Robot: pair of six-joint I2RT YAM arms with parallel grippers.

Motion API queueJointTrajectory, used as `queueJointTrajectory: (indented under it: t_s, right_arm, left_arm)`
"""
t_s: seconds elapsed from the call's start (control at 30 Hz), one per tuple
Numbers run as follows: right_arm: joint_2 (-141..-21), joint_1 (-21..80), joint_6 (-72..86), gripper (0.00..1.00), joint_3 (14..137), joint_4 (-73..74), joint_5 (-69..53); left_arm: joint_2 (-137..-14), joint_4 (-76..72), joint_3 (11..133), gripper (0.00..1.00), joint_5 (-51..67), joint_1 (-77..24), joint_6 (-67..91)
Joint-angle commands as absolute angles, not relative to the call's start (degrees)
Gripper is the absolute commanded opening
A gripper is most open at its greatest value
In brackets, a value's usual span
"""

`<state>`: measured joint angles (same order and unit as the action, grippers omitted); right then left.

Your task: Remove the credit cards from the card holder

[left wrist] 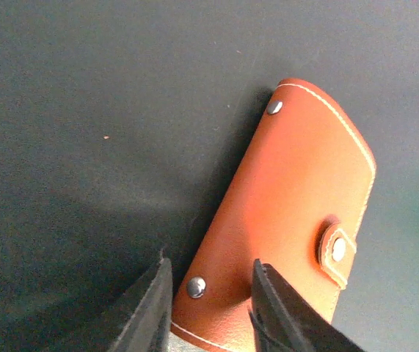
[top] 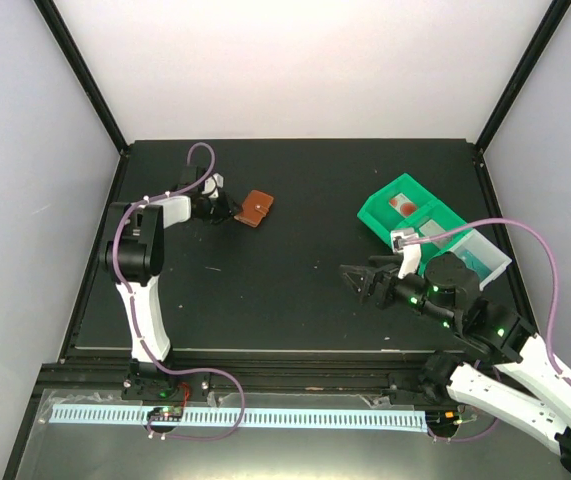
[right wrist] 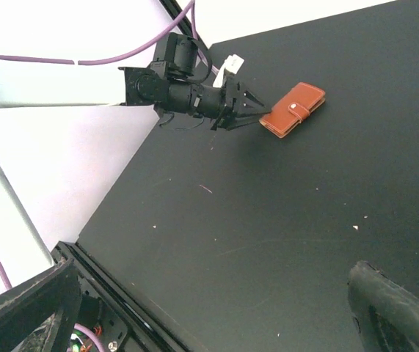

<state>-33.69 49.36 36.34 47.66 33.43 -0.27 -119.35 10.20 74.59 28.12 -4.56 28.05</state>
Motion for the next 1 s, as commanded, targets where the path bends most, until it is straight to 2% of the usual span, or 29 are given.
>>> queueJointTrajectory:
  t_s: [0.0,0.13,0.3,0.67,0.7,0.73,0.8,0.87,0.97]
  right_arm:
    - [-33.42,49.05,36.38,1.0,46.52,33.01,-0.73]
    - [-33.46,49.07,36.3,1.0,46.06,32.29,-2.15]
    - [-33.47,49.1,37.67,1.0,45.42,32.84,-1.62]
    - [-34.26,49.08,39.19,1.0,43.96,35.68,-1.86]
    - [-34.2,49.05,39.34,1.0,43.88,35.91,-2.07]
    - [-34.14,49.09,39.47,1.0,43.79,36.02,-2.29]
    - [-34.0,49.07,39.82,1.0,43.68,35.82,-2.82]
    - [-33.8,49.13,40.02,1.0,43.75,35.72,-3.3]
    - [-33.52,49.06,39.99,0.99,44.18,36.08,-3.4]
  left_arm:
    - [-121.11,10.63,74.89,0.28,30.18,-4.35,29.16]
    - [-119.65,11.42,73.86,0.14,30.33,-4.34,28.6]
    - [-115.23,10.53,70.4,0.02,30.79,-4.46,29.83]
    - [-102.92,4.18,57.32,0.02,32.6,-6.61,34.39]
    - [-102.5,3.31,57.19,0.04,32.68,-6.59,34.34]
    - [-102.3,2.62,57.26,0.1,32.52,-6.65,34.2]
    - [-102.37,2.11,58.11,0.3,30.09,-6.6,33.58]
    - [-103.08,1.62,59.22,0.42,27.87,-6.62,32.84]
    - [-105.66,2.97,62.82,0.48,26.25,-6.62,31.55]
